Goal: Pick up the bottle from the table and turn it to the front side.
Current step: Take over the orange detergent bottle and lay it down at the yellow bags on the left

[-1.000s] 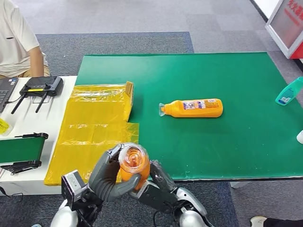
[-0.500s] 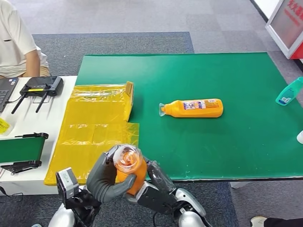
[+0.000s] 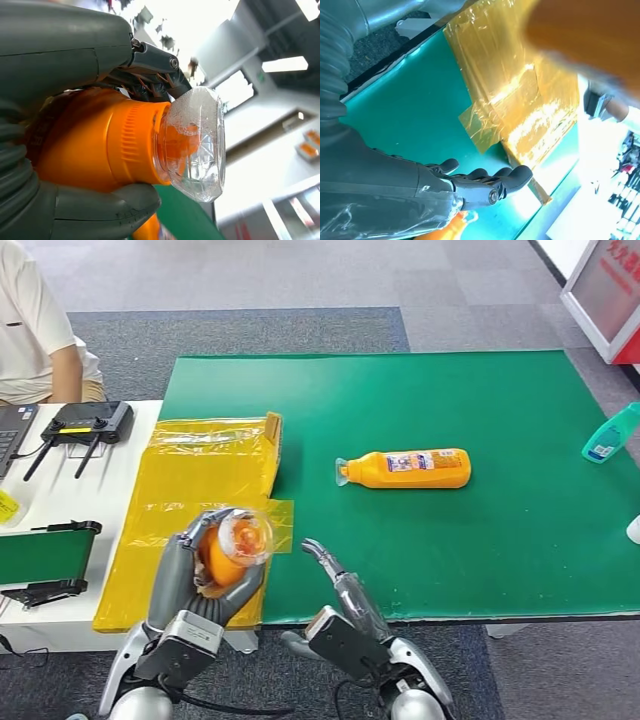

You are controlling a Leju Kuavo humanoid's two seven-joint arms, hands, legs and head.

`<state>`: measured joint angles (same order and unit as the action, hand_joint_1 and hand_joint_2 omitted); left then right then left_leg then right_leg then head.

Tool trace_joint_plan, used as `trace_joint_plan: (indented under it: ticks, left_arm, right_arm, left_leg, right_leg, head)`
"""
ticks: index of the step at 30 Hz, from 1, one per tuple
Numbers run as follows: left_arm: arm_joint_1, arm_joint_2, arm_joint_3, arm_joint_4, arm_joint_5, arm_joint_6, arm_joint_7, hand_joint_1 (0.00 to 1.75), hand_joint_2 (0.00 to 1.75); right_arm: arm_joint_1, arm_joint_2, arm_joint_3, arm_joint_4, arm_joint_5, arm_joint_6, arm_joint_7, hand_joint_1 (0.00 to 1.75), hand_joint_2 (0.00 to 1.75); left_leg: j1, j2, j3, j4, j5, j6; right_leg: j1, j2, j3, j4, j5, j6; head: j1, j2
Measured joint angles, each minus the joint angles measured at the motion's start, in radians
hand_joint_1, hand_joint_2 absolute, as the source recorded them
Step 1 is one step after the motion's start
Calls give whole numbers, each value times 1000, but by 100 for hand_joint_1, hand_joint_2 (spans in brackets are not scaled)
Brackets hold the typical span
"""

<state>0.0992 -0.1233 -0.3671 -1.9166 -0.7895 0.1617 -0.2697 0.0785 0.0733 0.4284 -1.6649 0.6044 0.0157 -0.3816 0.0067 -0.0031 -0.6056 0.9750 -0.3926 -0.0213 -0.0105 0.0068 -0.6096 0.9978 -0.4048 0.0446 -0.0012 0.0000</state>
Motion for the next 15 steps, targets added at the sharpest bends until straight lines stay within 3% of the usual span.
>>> trace_joint_plan:
  ticks: [9, 15]
  left_arm:
    - [-23, -11, 26, -32, -454, 192, 64, 175, 175]
    - [-109, 32, 65, 53, -605, 239, 82, 175, 175]
  right_arm:
    - [15, 14, -53, -28, -1, 6, 3, 0, 175]
    - [-10, 15, -66, -30, -55, 29, -22, 0, 175]
  left_leg:
    - [0, 0, 0, 0, 0, 0]
    - [0, 0, 0, 0, 2, -1]
  right_leg:
    - [0, 0, 0, 0, 0, 0]
    - [0, 0, 0, 0, 1, -1]
  head:
    - [0, 0]
    - [0, 0]
